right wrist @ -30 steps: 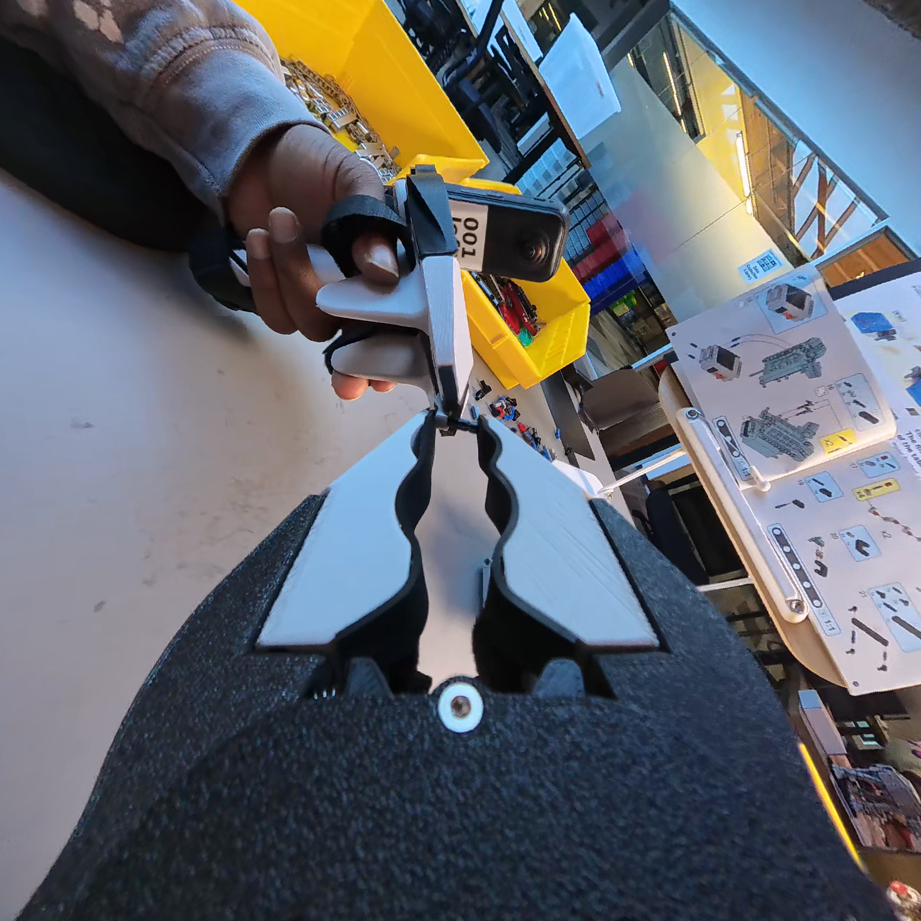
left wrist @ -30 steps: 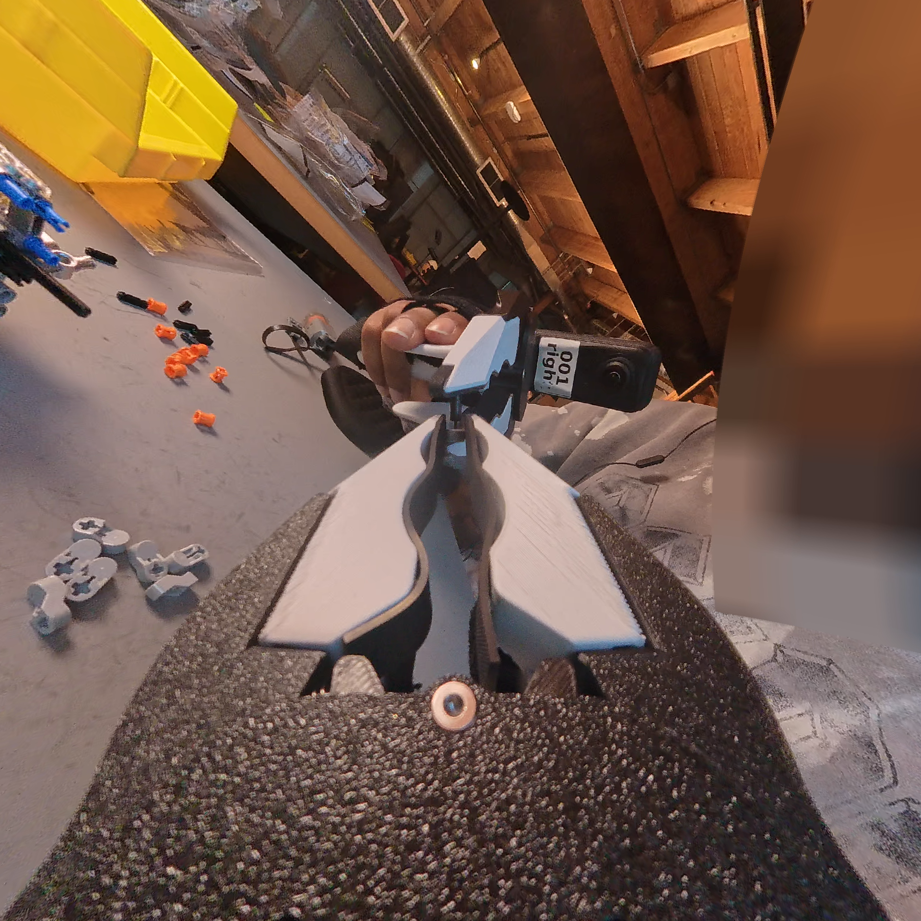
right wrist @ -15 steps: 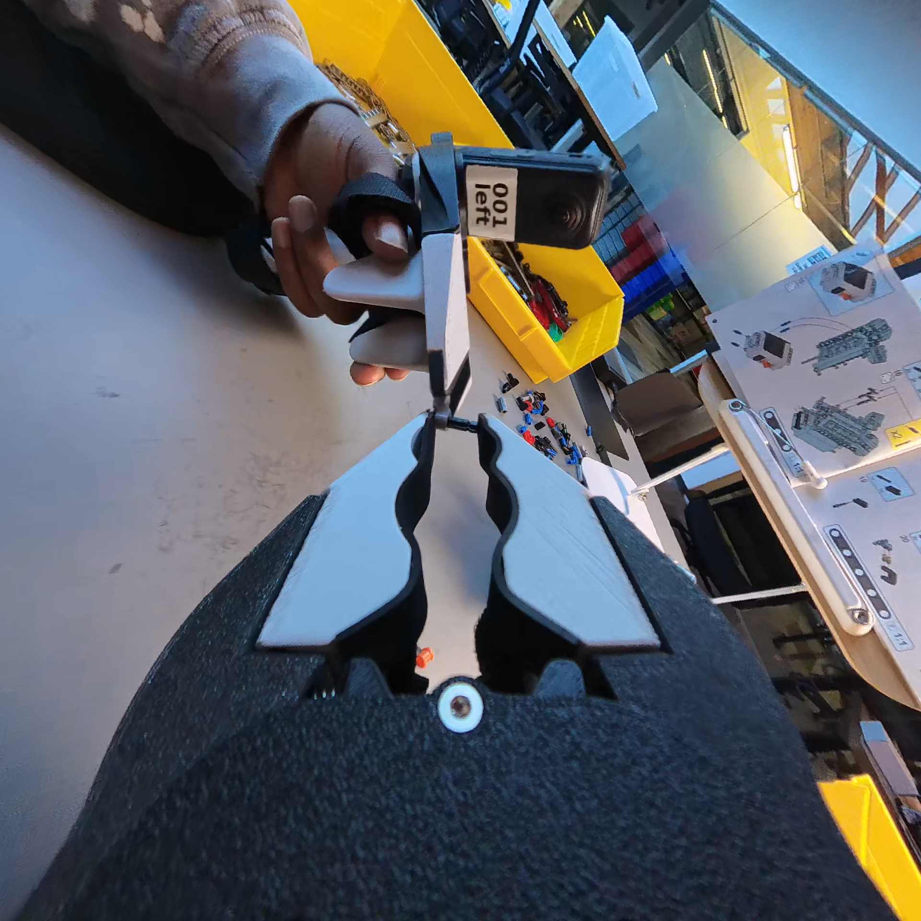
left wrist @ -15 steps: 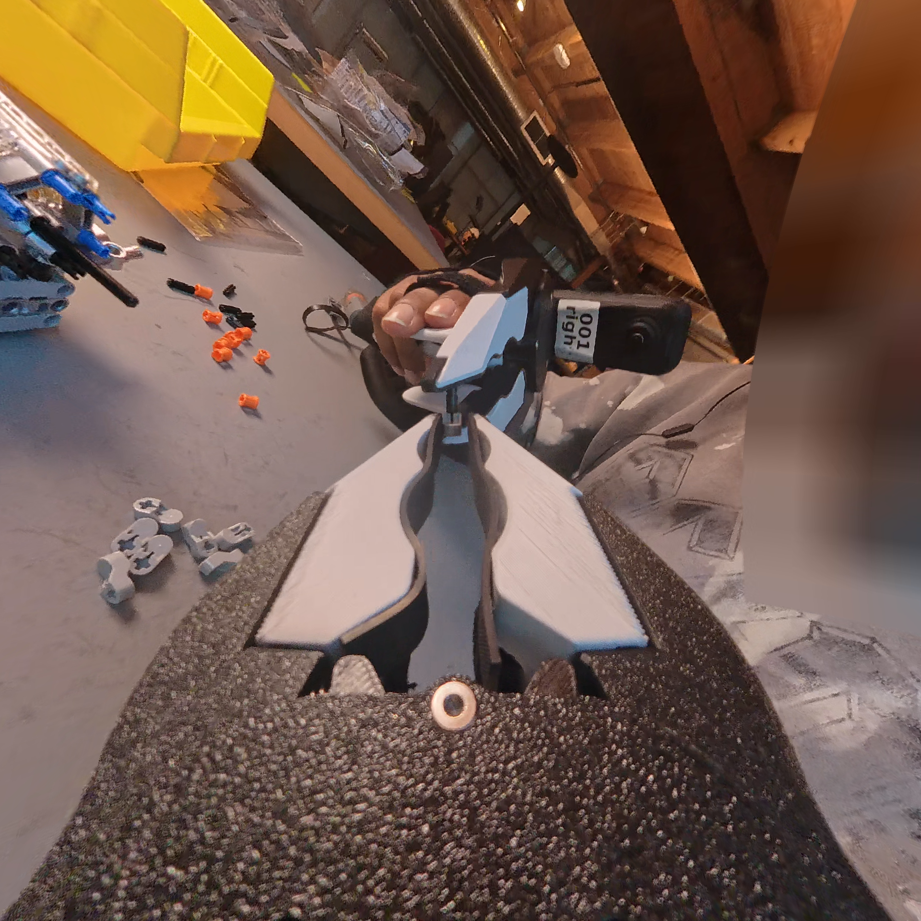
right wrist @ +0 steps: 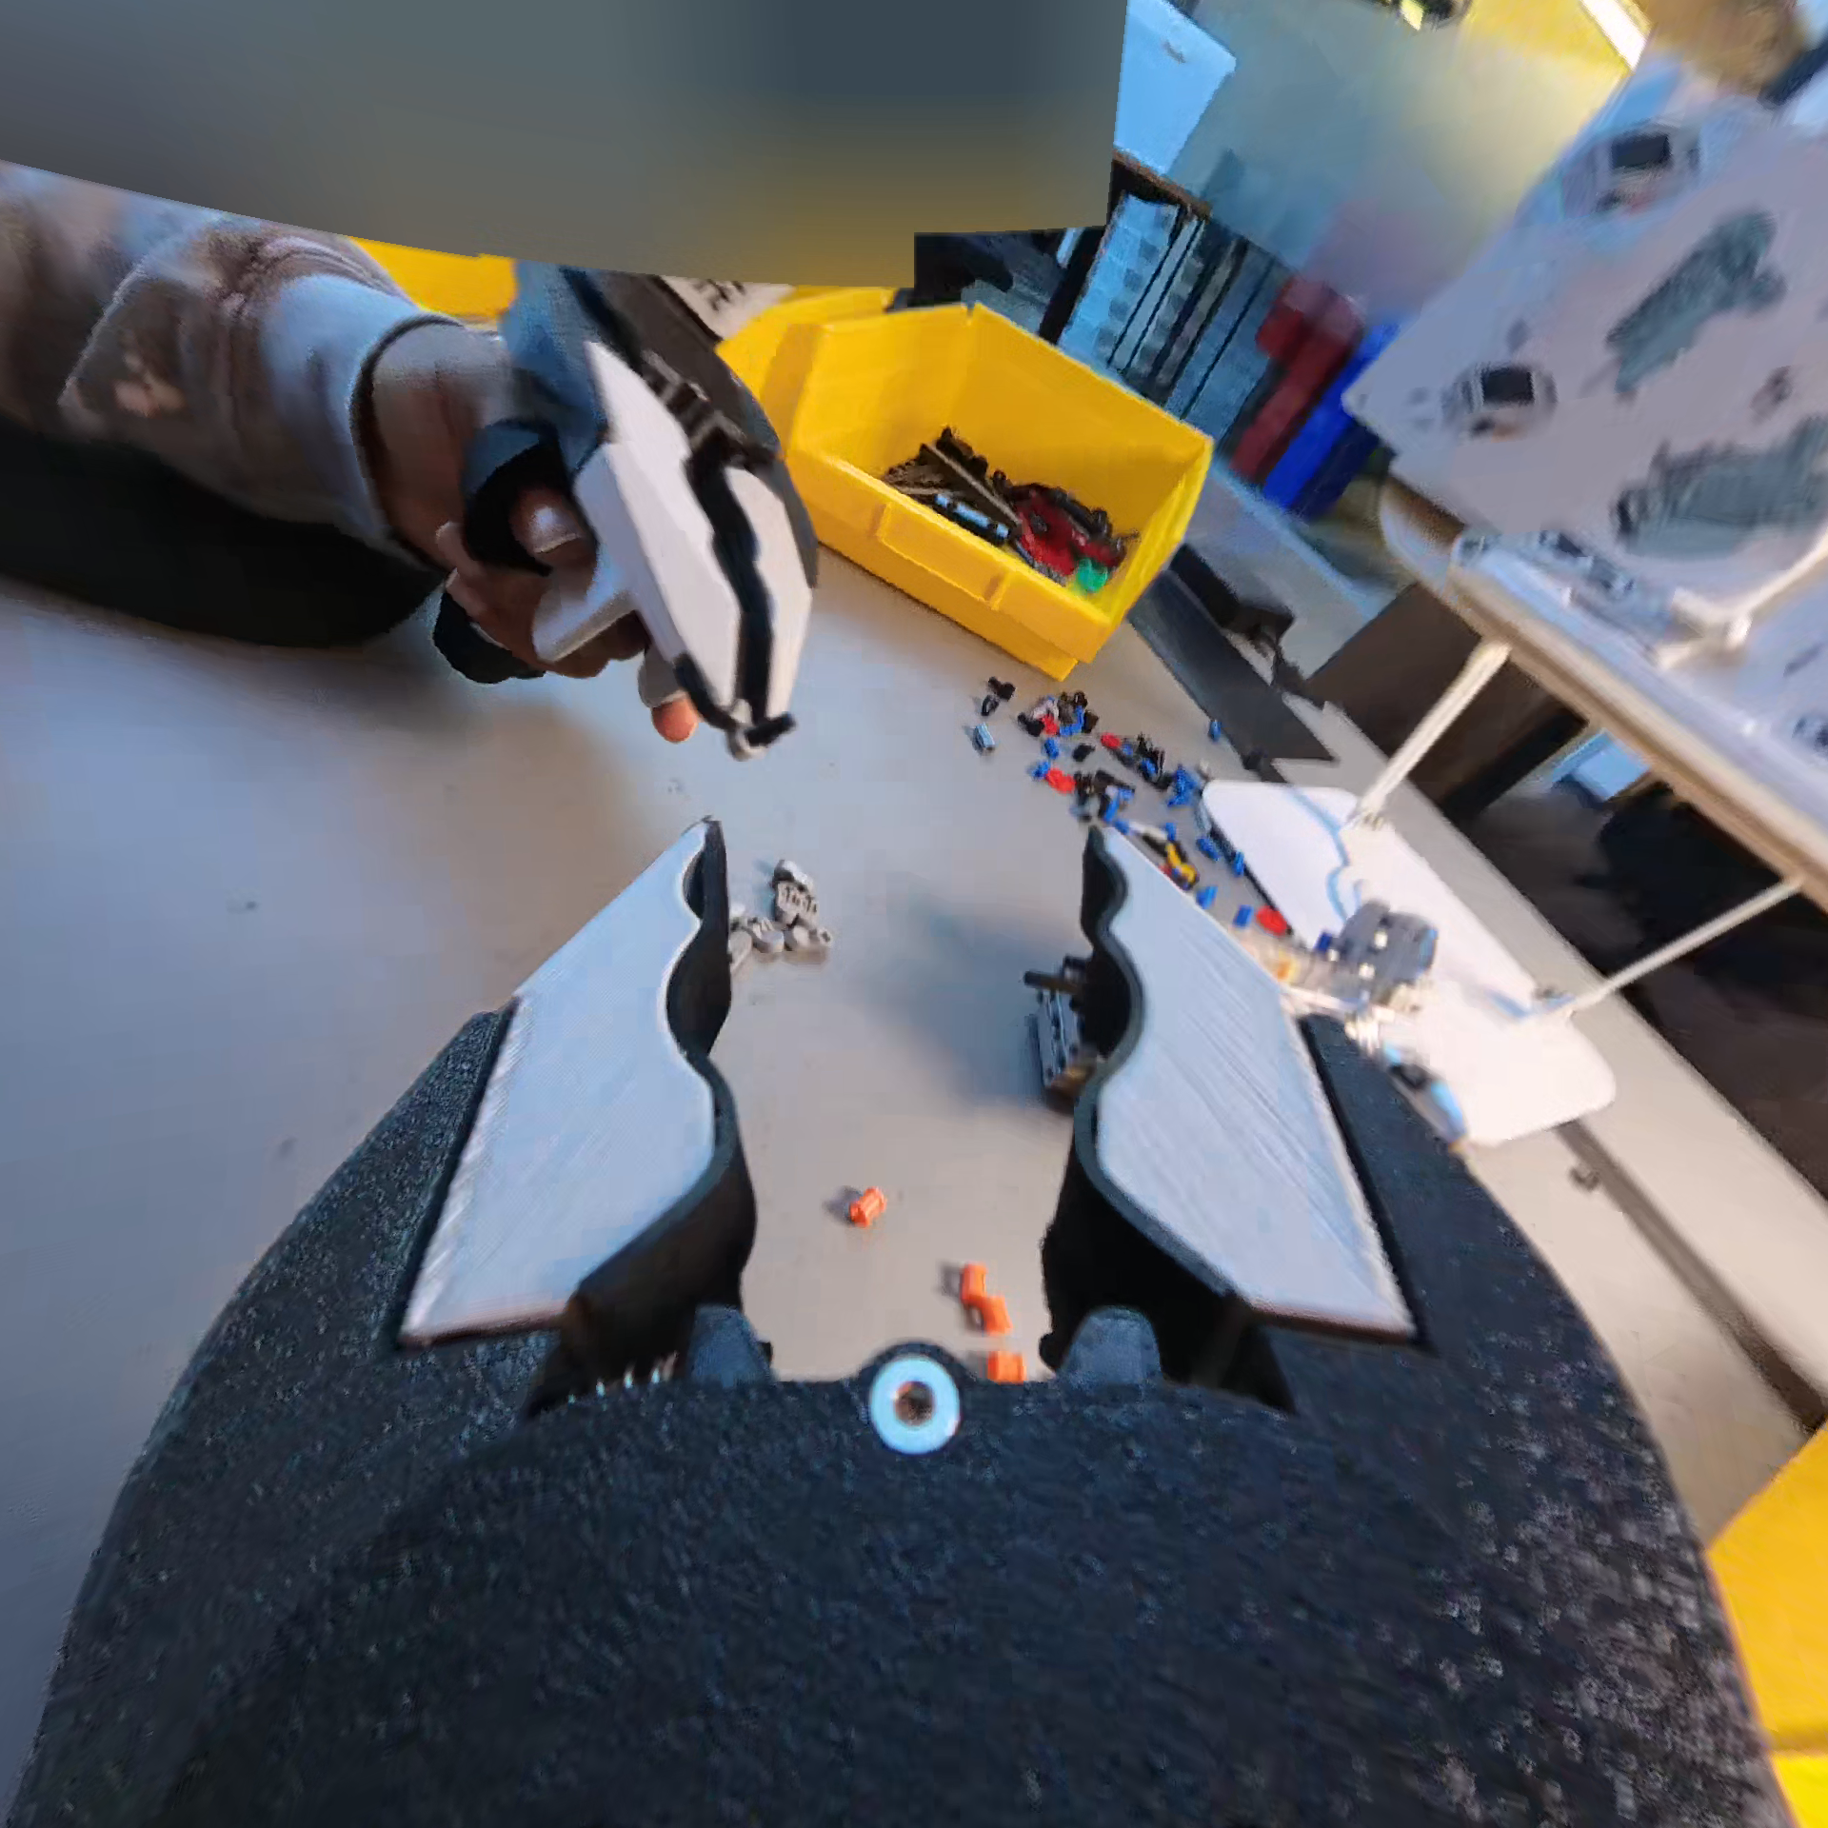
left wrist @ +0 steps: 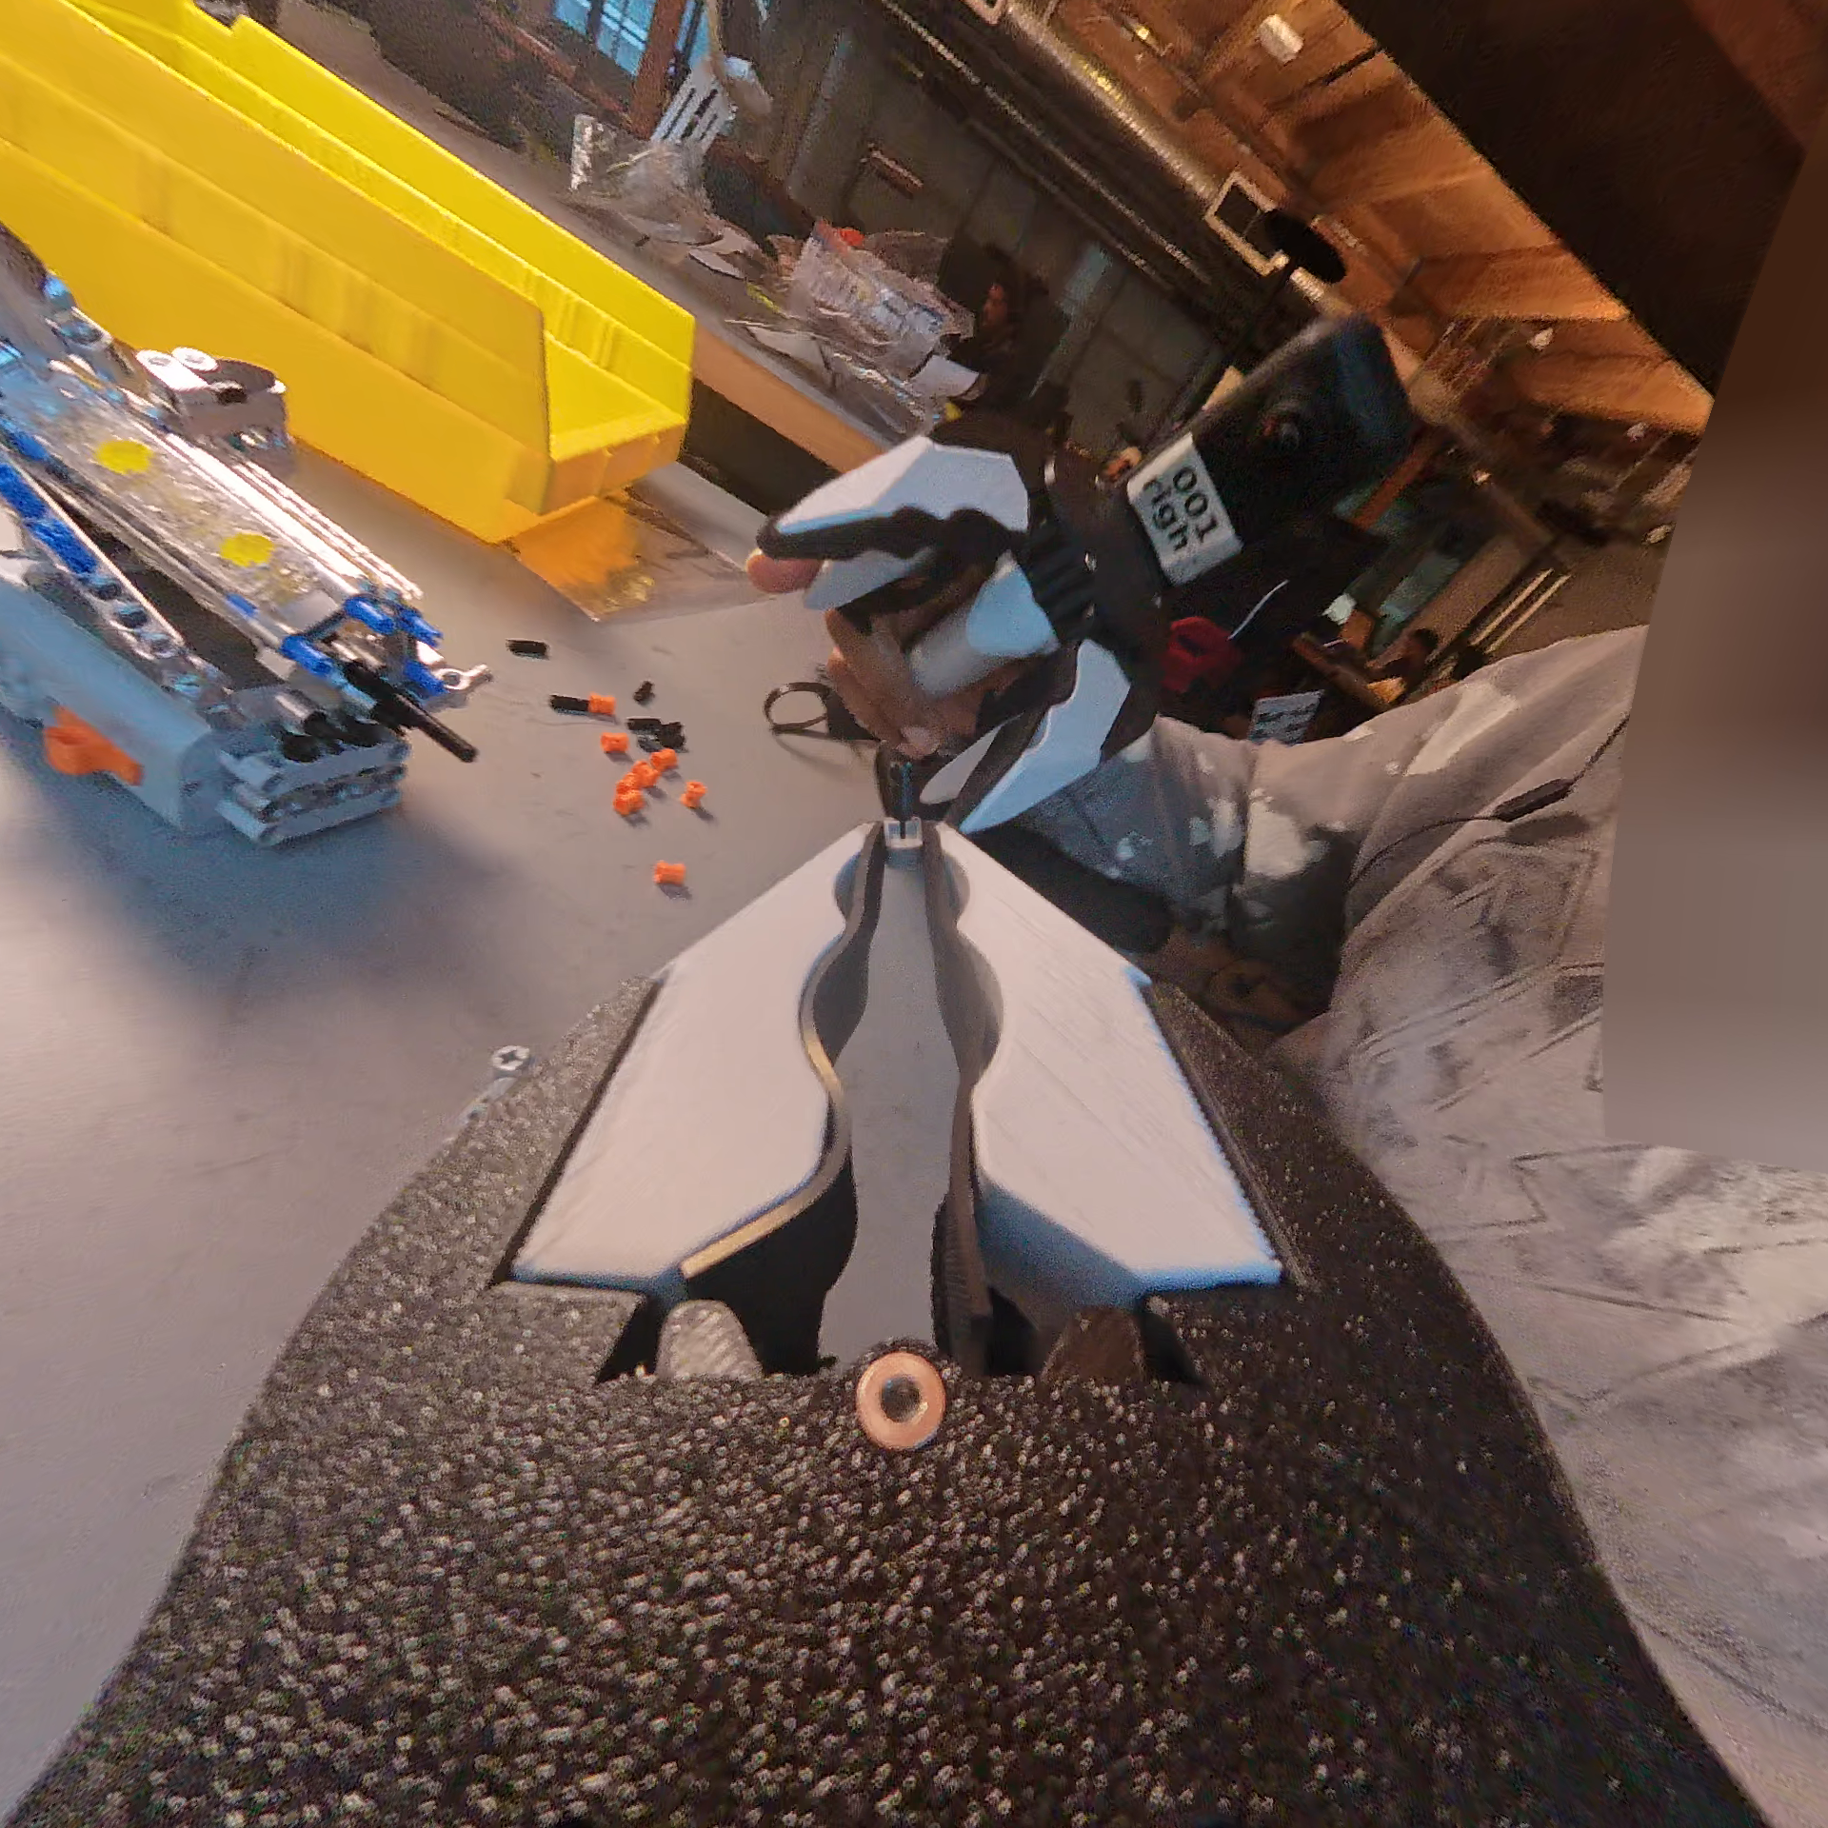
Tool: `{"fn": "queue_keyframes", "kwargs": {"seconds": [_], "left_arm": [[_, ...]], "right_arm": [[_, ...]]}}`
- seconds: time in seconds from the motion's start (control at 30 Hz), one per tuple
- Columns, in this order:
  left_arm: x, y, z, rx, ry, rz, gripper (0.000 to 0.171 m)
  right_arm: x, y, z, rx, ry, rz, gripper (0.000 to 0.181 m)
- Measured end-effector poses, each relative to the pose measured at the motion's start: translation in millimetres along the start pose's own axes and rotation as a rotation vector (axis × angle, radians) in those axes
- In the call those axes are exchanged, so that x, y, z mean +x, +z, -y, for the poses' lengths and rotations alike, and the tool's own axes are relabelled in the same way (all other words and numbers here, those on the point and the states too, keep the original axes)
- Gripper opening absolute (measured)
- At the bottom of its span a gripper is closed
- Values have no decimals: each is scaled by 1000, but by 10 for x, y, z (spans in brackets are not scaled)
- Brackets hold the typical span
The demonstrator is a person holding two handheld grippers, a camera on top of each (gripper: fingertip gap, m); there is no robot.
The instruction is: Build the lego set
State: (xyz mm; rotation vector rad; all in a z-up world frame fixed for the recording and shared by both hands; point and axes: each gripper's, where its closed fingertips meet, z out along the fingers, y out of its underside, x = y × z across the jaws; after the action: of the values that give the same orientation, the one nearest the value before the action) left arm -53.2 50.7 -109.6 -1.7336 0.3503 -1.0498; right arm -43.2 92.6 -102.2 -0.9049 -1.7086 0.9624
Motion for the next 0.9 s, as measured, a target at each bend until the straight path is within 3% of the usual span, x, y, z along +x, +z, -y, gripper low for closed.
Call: {"fn": "queue_keyframes", "kwargs": {"seconds": [0.2, 0.37, 0.5, 0.9], "left_arm": [[-152, 154, -602, -366, 268, 142, 5], [-182, 218, -877, -536, 344, 180, 5], [-249, 193, -978, -605, 371, 216, 5], [-272, 128, -983, -608, 377, 227, 14]], "right_arm": [[109, -179, -820, -379, 234, 76, 42], [-55, -161, -1152, -547, 252, 132, 30], [-52, -100, -1205, -565, 295, 123, 23], [-114, -33, -1191, -567, 290, 139, 9]]}}
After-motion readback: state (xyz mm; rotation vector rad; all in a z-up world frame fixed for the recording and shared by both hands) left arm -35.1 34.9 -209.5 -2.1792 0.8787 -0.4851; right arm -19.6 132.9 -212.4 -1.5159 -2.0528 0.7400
